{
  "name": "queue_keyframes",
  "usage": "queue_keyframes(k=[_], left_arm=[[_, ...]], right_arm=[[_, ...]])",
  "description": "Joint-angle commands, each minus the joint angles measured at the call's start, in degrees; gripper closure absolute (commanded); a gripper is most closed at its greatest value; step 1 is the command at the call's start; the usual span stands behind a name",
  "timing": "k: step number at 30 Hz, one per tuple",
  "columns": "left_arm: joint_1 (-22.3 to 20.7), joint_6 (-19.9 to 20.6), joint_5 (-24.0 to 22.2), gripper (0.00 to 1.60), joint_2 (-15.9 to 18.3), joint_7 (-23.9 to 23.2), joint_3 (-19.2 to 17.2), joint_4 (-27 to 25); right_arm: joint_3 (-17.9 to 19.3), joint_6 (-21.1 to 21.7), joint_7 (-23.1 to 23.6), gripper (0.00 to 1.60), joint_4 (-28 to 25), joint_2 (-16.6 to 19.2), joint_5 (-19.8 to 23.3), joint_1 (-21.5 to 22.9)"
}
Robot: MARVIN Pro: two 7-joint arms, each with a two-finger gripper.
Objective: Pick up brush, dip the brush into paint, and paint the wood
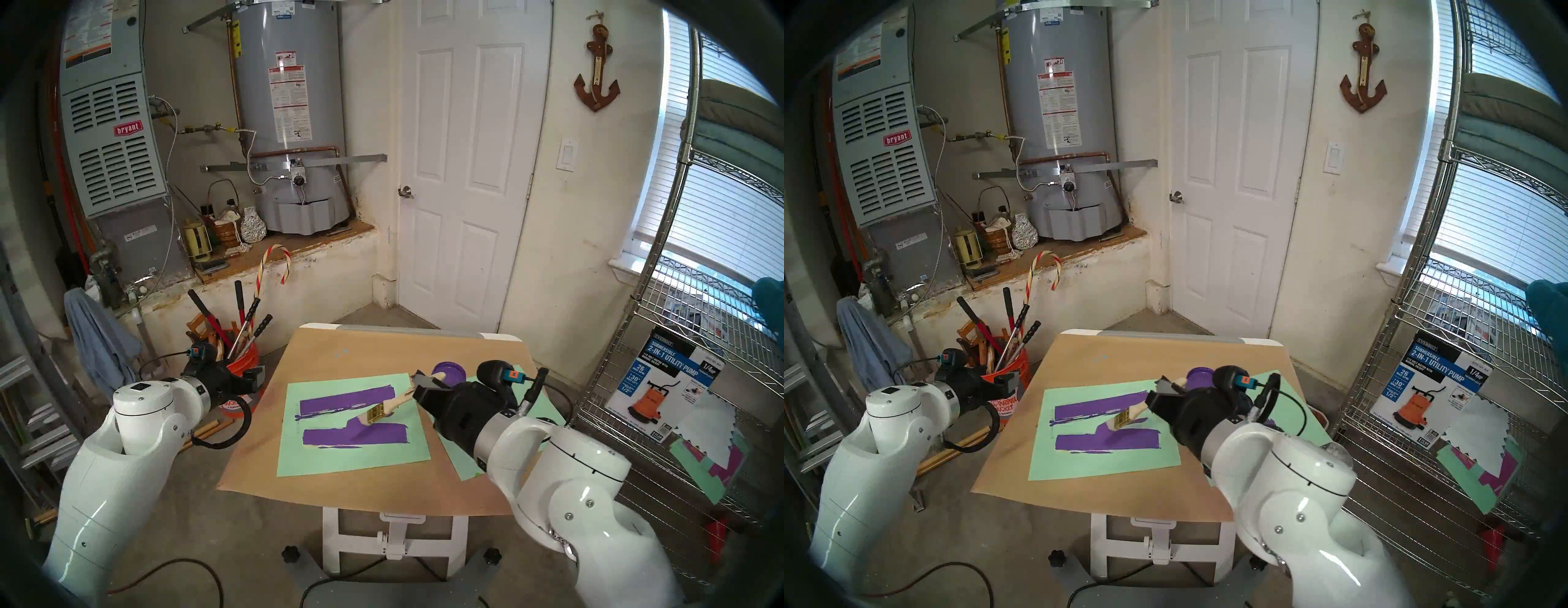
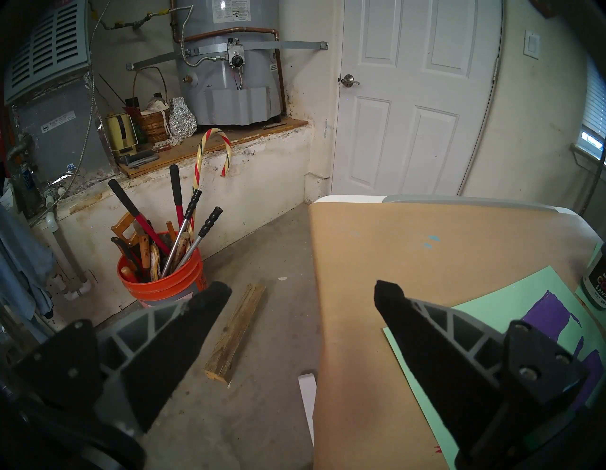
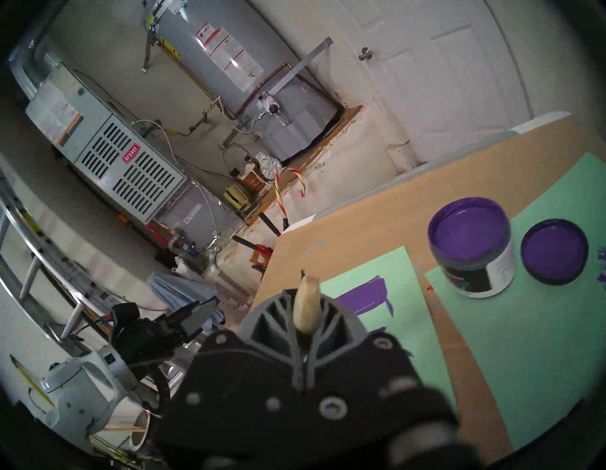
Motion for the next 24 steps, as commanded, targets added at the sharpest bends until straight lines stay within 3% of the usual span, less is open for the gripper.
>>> queue_keyframes(k=[1,3,24], left_arm=[[-0.3,-0.2,-0.1,0.0,0.1,0.1,-0.5,-0.9],[-0.3,-0.2,-0.1,0.0,0.1,0.1,-0.5,-0.9],[-0.2,-0.1,-0.1,0.0,0.1,0.1,-0.6,-0.9]], right_arm=[[-5.9,-3.0,-0.3,1.6,1.9,-4.4,-2.2,5.1],[-7.2,-3.5,-0.7,1.6,2.8,-5.6,-3.6,5.1],[-14.8,-11.5,-4.1,1.6,8.3,-4.1,-1.9,10.3]])
